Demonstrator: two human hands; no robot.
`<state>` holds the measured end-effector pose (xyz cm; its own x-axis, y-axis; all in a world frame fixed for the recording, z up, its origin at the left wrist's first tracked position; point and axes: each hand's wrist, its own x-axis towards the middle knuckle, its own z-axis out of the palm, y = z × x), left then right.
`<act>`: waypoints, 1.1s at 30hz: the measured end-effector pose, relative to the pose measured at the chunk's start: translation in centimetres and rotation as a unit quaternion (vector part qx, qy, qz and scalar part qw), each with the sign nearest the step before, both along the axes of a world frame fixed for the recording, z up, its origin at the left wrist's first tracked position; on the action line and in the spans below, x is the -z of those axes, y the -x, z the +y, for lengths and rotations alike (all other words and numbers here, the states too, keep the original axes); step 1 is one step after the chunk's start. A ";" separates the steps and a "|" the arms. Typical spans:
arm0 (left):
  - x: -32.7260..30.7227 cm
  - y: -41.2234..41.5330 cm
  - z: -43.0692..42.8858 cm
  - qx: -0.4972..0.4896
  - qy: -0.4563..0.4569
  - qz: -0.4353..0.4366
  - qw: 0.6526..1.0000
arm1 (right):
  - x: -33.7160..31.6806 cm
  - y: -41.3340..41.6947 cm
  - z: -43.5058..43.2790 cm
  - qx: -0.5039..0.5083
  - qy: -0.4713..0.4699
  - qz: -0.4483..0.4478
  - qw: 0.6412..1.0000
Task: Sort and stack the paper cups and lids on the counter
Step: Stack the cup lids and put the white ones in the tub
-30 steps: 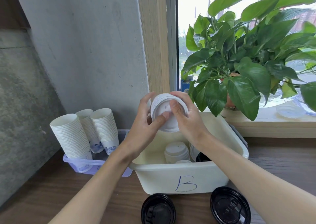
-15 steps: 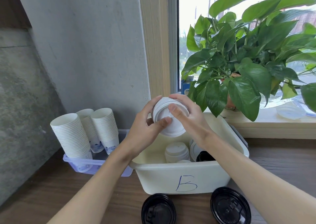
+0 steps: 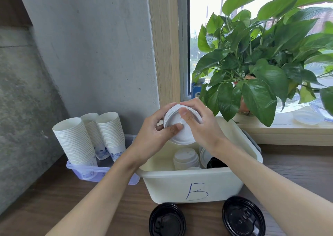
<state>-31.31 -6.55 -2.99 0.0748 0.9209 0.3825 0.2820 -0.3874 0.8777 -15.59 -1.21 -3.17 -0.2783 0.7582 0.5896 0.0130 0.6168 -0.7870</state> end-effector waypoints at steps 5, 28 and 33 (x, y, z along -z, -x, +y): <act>0.4 -0.2 0.3 -0.017 0.006 -0.023 1.000 | 0.1 0.3 -0.2 0.013 0.016 0.041 0.999; 0.5 0.4 0.5 -0.021 0.002 -0.062 0.998 | 0.2 0.1 0.0 0.009 -0.015 0.013 1.000; 0.5 0.4 0.6 -0.009 0.002 -0.062 0.998 | 0.2 0.0 0.0 0.014 -0.013 -0.010 1.000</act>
<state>-31.68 -5.97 -3.48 0.0101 0.9232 0.3841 0.1777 -0.3796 0.9079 -15.58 -1.23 -3.32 -0.2687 0.7499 0.6045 0.0461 0.6369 -0.7696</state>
